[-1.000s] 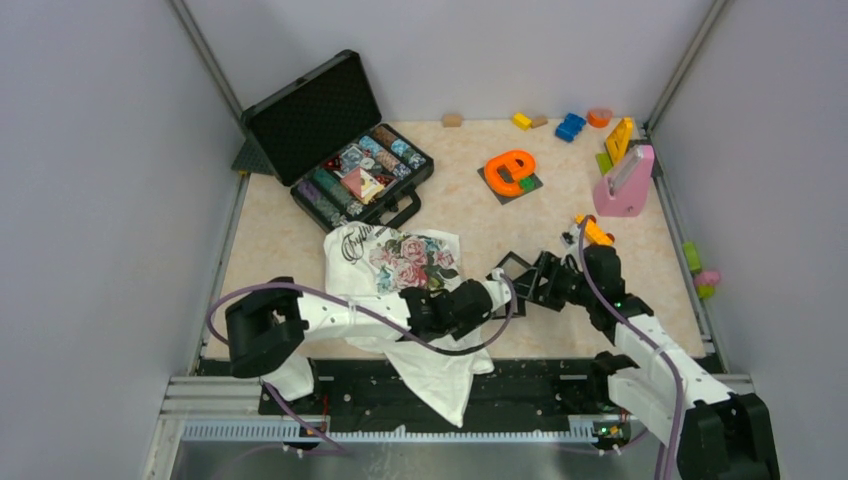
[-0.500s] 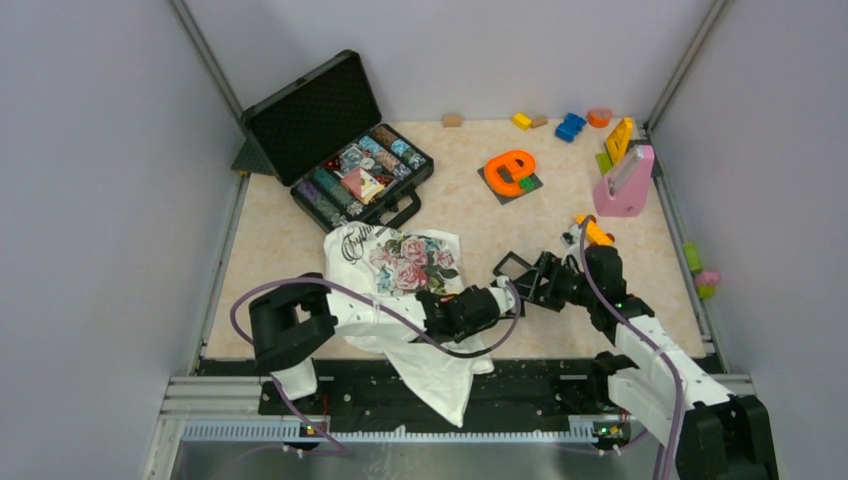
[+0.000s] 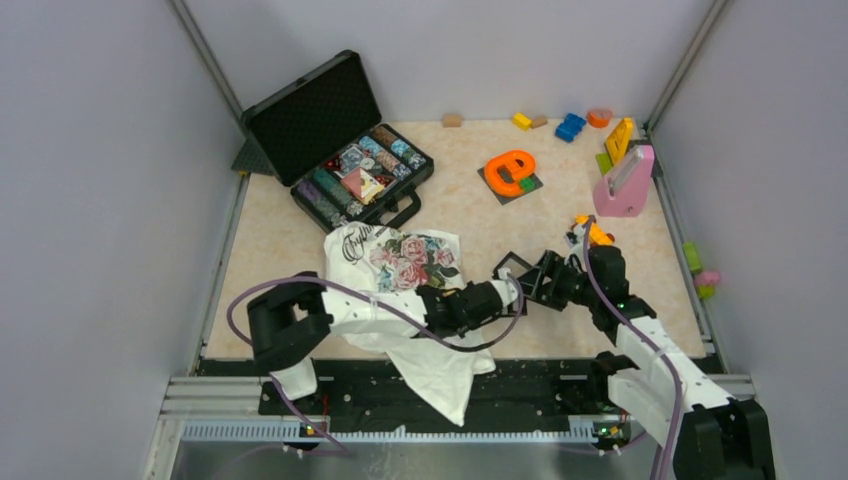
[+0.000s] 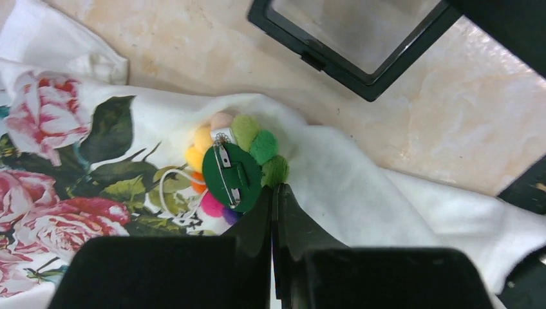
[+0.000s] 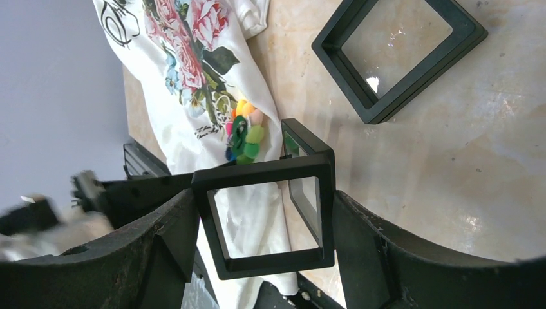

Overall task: Remove the brooch from the garment
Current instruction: Pick up the brooch from the center of the board, then place the brooch in the brooch box.

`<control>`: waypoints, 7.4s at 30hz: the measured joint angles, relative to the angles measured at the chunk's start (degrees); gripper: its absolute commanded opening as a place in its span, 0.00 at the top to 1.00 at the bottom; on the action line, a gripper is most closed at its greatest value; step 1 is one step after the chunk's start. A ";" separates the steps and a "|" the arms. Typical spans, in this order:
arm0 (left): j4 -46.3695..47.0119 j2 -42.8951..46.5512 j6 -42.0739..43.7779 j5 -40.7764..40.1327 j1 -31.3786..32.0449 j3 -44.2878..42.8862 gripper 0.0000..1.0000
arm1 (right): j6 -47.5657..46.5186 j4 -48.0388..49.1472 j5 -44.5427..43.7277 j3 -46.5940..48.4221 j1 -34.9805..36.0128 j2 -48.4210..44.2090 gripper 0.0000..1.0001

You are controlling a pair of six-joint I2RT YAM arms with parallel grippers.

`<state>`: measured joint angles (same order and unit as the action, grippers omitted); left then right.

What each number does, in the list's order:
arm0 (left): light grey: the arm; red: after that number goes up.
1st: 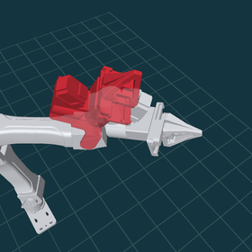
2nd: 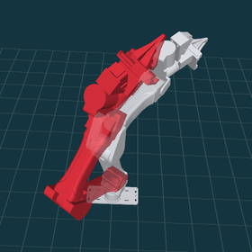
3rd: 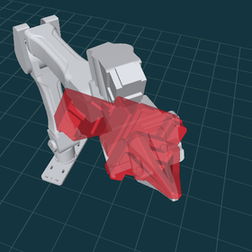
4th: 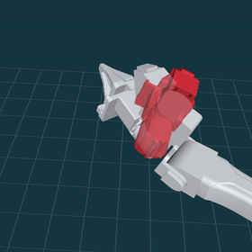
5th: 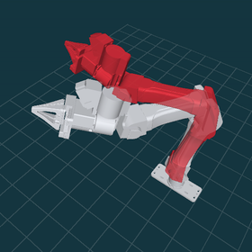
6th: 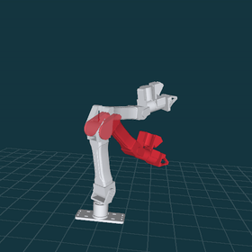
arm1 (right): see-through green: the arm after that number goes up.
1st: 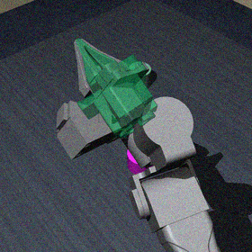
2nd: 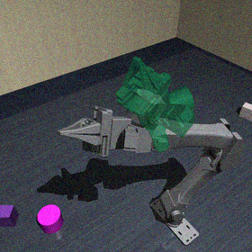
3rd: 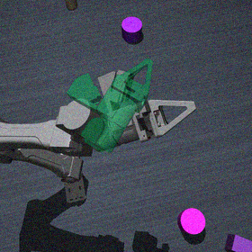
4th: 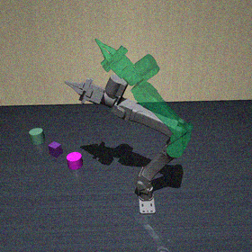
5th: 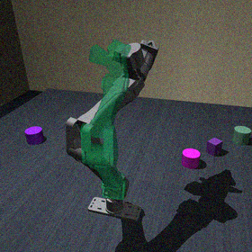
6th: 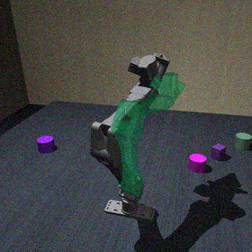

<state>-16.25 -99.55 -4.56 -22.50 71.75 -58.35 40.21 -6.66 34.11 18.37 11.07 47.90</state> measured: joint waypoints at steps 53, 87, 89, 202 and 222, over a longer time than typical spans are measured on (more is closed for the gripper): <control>16.98 13.05 -23.52 42.95 -31.80 19.26 0.32 | 0.55 -0.20 1.62 0.00 0.00 -1.68 0.42; -0.07 5.18 -11.96 9.49 -10.67 3.87 0.17 | 0.55 -0.22 2.45 0.00 0.00 -1.77 0.44; -0.04 4.68 -11.74 9.62 -10.54 3.85 0.19 | 0.55 -0.20 2.45 0.00 0.00 -1.77 0.44; 13.42 -0.48 -17.86 42.62 -24.61 -0.35 0.61 | 12.76 52.28 9.94 -5.81 -4.76 37.59 0.53; 14.34 -6.19 -18.99 45.48 -24.61 -2.95 0.81 | 12.31 50.82 9.92 -5.81 -4.76 37.33 0.53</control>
<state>-1.91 -105.73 -23.55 22.98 47.13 -61.30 52.51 44.16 44.03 12.56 6.31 85.23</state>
